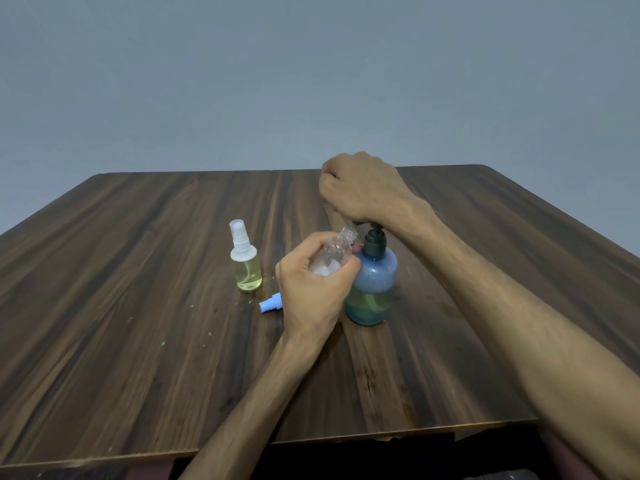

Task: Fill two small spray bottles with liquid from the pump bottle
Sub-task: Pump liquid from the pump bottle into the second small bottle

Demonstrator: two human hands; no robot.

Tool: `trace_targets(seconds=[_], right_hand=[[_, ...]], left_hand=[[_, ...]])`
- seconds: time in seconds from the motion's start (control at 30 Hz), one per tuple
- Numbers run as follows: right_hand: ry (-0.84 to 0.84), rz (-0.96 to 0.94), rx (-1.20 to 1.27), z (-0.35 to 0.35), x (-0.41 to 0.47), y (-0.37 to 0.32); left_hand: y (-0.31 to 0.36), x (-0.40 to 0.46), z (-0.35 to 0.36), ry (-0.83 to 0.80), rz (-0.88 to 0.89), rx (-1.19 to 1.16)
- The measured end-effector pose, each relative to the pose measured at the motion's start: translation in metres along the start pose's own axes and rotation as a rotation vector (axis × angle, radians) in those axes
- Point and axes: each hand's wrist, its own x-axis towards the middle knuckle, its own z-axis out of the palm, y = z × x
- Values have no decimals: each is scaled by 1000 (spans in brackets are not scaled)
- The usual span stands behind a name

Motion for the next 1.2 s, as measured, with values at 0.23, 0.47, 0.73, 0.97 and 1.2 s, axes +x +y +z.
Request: trace_targets(seconds=[0.23,0.47,0.73,0.97,1.2], right_hand=[[-15,-6,-14,-1,-2,-2],[-31,13,14,0,-4,-3],[-40,-21,-35,0,-1,-3],[-4,-16,-32,5,1,-2],[-47,3,12,2,-1,-2]], left_hand=[[-3,1,-2,-17,16,14],[-2,1,-1,-14,-14,1],[-3,2,-1,-1,-1,16],[-2,2,-1,-20,25,21],[-1,3,-2,-20,39,36]])
